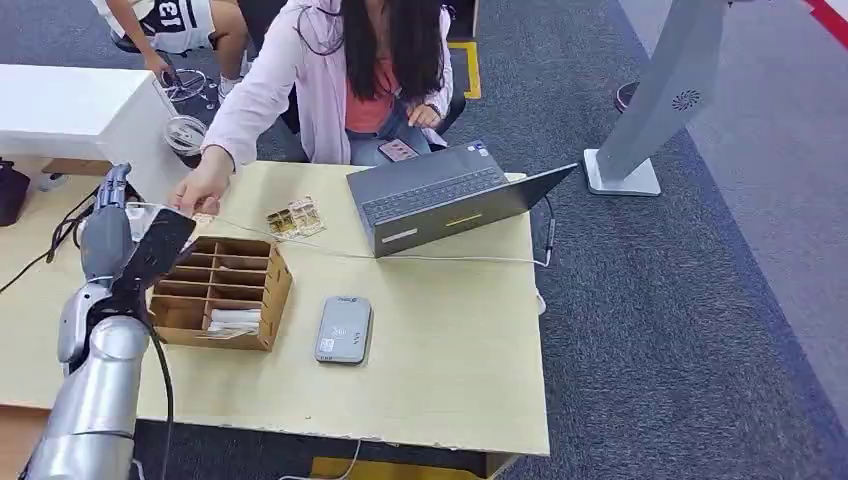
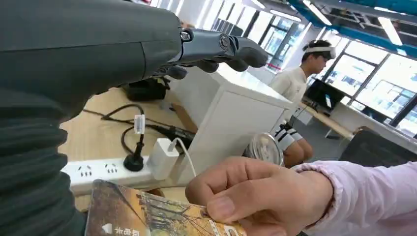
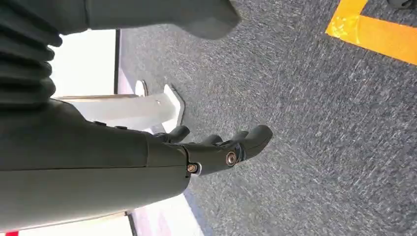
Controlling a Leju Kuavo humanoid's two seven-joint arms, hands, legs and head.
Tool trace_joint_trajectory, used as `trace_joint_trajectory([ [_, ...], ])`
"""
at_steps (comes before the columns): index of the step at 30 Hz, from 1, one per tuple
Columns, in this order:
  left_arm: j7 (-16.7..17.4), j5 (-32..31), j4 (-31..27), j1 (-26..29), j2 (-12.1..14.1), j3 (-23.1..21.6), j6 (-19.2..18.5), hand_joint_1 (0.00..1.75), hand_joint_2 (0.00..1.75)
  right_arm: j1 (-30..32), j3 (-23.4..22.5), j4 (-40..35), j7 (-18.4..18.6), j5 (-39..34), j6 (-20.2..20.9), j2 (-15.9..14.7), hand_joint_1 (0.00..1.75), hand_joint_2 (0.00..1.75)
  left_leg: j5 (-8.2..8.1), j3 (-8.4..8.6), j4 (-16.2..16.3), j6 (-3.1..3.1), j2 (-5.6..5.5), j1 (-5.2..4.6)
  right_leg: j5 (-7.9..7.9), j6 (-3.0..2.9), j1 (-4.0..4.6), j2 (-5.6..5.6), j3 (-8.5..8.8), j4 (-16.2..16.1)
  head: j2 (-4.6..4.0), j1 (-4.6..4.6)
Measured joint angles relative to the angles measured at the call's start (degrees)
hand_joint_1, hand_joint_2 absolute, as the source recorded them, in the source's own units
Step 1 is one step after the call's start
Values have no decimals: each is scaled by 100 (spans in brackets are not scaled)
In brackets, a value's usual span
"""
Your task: Pass the card to the sensor for recognition and then transmit it.
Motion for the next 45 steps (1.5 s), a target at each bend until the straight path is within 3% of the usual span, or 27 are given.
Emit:
trace_joint_trajectory([
  [4, 120, -516, 466, -313, 90, -295, 310, 0, 175, -4, 37, 0, -68, 66, 81, -26, 0, 175, 0, -1, 0, 0, 0, 0, 0, 0, 0, 0, 0, 1, 0, -2],
  [5, 173, -667, 577, -385, 111, -376, 400, 0, 175, -4, 46, 0, -85, 85, 94, -33, 0, 0, 0, -1, 0, 0, 0, 0, 0, 0, 0, 0, 0, 1, 0, 0],
  [20, 641, -2645, 2210, -1442, 450, -1464, 1567, 0, 175, -6, 140, 4, -389, 341, 400, -127, 0, 0, 2, -2, 0, 1, -2, -1, 1, 1, 1, -1, 1, 3, 0, 2],
  [26, 767, -3057, 2517, -1619, 516, -1654, 1753, 0, 175, -9, 155, 13, -463, 406, 452, -148, 0, 0, 2, -3, 0, 1, -1, -1, 1, 1, 1, -1, 0, 4, 0, 0],
  [35, 785, -3077, 2745, -1674, 546, -1685, 1755, 0, 175, -10, 164, 17, -492, 439, 490, -164, 0, 0, 2, -3, 0, 1, -2, -1, 1, 1, 1, -2, 0, 4, 0, 0],
  [36, 787, -3077, 2754, -1674, 546, -1687, 1755, 106, 175, -10, 164, 17, -494, 439, 490, -164, 0, 0, 2, -3, 0, 1, -2, -1, 1, 1, 1, -2, 0, 4, 0, 0],
  [37, 787, -3077, 2769, -1676, 548, -1687, 1755, 175, 175, -10, 164, 17, -494, 439, 490, -164, 0, 0, 2, -3, 0, 1, -2, -1, 1, 1, 1, -2, 0, 4, 0, 2],
  [45, 673, -3042, 2841, -1675, 555, -1687, 1757, 175, 175, -10, 166, 17, -535, 461, 496, -170, 0, 0, 2, -4, 0, 1, -2, -1, 1, 1, 1, -2, 0, 5, 0, 0],
])
